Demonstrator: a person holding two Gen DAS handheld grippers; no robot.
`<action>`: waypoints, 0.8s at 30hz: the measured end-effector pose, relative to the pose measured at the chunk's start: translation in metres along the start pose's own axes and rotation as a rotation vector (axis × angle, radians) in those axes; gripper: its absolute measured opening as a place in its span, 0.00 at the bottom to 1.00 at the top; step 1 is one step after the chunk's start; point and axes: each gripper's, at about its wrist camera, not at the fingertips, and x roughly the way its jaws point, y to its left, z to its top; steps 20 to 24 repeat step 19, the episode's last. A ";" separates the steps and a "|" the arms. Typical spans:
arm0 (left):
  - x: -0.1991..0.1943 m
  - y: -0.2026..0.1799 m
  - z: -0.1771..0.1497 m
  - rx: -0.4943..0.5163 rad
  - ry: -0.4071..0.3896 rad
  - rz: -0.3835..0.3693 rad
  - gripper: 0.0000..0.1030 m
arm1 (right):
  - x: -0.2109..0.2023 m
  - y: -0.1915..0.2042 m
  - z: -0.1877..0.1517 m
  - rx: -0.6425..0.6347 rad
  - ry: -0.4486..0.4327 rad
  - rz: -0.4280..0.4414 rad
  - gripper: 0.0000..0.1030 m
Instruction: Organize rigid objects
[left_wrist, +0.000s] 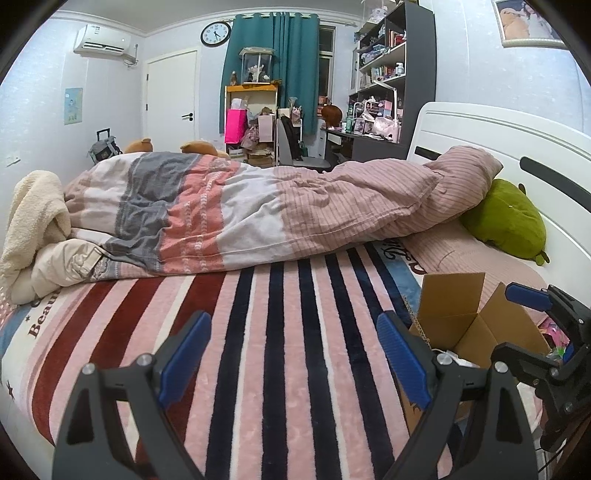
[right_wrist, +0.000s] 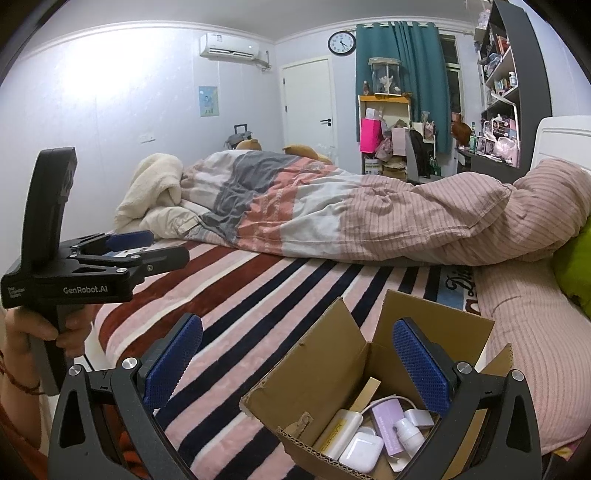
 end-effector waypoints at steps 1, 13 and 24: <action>0.000 0.001 0.000 0.001 0.000 0.001 0.87 | 0.000 0.000 0.000 0.000 0.000 -0.001 1.00; -0.001 0.001 -0.001 -0.004 -0.006 0.018 0.88 | 0.002 -0.001 -0.002 0.000 0.006 0.006 1.00; -0.001 0.001 0.000 -0.004 -0.006 0.016 0.88 | 0.002 -0.001 -0.002 0.003 0.007 0.007 1.00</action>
